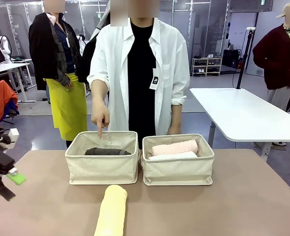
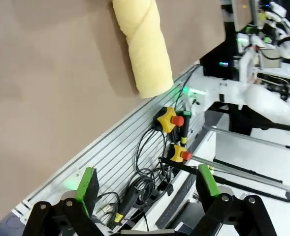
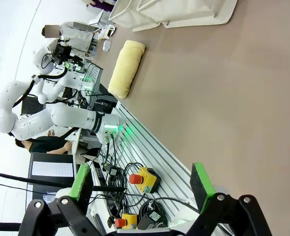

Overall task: Divide the towels into two baskets.
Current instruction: Pick up one hotel-folded towel from the bottom of the table and place it in the Fabric basket indicated by the person.

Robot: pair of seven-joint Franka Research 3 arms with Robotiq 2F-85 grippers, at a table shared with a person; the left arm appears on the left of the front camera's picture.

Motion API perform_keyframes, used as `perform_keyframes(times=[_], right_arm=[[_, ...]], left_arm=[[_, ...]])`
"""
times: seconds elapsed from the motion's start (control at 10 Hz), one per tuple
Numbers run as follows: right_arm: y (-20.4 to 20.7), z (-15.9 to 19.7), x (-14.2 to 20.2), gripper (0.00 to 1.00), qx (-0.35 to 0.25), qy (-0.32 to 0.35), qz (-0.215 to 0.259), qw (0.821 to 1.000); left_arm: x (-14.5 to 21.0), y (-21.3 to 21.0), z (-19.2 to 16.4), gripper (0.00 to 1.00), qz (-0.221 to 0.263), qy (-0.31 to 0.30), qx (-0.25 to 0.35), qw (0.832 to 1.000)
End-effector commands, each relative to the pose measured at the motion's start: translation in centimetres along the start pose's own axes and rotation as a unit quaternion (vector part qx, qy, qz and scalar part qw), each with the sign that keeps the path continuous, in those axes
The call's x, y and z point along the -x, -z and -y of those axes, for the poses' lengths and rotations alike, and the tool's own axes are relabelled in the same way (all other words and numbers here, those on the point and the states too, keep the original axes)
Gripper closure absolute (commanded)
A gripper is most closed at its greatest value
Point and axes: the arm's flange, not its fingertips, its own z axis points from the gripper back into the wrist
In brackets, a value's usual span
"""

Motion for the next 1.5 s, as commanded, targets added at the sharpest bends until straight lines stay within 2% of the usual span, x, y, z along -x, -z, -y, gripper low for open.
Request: perform_keyframes(times=[0.0, 0.3, 0.4, 0.5, 0.7, 0.8, 1.1, 1.4], right_arm=[[0.2, -0.4, -0.2, 0.00, -0.001, -0.010, 0.005, 1.000], [0.2, -0.4, -0.2, 0.00, -0.001, -0.010, 0.005, 1.000], [0.2, -0.4, -0.2, 0.00, -0.001, -0.010, 0.005, 1.000], [0.2, -0.4, -0.2, 0.00, -0.001, -0.010, 0.005, 1.000], [0.2, -0.4, -0.2, 0.00, -0.001, -0.010, 0.005, 1.000], [0.2, -0.4, -0.2, 0.00, -0.001, -0.010, 0.005, 1.000], [0.2, -0.4, -0.2, 0.00, -0.001, -0.010, 0.005, 1.000], [0.2, -0.4, -0.2, 0.00, -0.001, -0.010, 0.005, 1.000]], left_arm=[[-0.3, 3.3, 3.8, 0.00, 0.005, -0.022, -0.046, 0.999], [-2.4, 7.8, 8.0, 0.00, 0.003, -0.025, -0.110, 0.994], [-3.0, 10.2, 9.2, 0.00, -0.019, -0.018, -0.118, 0.993], [-3.6, 11.9, 9.7, 0.00, -0.017, -0.025, -0.136, 0.990], [-4.5, 15.4, 10.4, 0.00, -0.002, -0.052, -0.128, 0.990], [-5.2, 17.0, 10.0, 0.00, 0.015, -0.065, -0.156, 0.986], [-6.5, 20.6, 9.0, 0.00, 0.057, -0.107, -0.190, 0.974], [-6.9, 22.9, 8.1, 0.00, 0.103, -0.099, -0.207, 0.968]])
